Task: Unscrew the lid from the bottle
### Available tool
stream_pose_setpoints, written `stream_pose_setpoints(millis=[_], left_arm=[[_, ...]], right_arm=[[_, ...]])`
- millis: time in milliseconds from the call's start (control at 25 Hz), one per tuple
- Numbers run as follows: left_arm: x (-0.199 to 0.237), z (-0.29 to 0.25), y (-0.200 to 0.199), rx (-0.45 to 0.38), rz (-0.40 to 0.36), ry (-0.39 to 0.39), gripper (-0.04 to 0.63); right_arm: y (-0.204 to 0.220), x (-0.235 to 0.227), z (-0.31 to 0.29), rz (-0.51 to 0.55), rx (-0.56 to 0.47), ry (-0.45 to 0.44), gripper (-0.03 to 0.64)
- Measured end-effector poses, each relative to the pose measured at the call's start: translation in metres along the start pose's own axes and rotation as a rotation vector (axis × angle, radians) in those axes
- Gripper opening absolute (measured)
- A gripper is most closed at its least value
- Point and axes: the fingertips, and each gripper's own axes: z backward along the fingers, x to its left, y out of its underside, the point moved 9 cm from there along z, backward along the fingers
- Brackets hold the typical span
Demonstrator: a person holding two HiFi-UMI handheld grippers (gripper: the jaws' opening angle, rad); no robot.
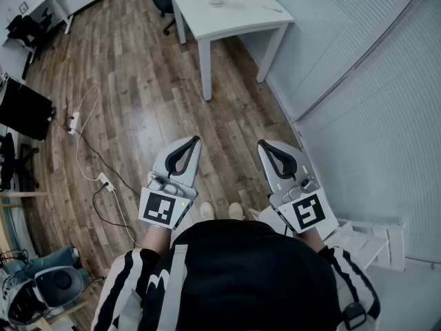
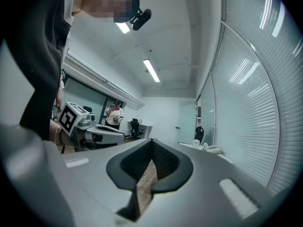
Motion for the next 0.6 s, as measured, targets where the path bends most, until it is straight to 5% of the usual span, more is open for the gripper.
stream_pose_setpoints(millis=[600], left_arm=[[0.023, 0.008, 0.005, 0.001, -0.007, 0.021, 0.000]], right_arm=[[0.007, 0.013, -0.018, -0.050, 0.007, 0.026, 0.000]])
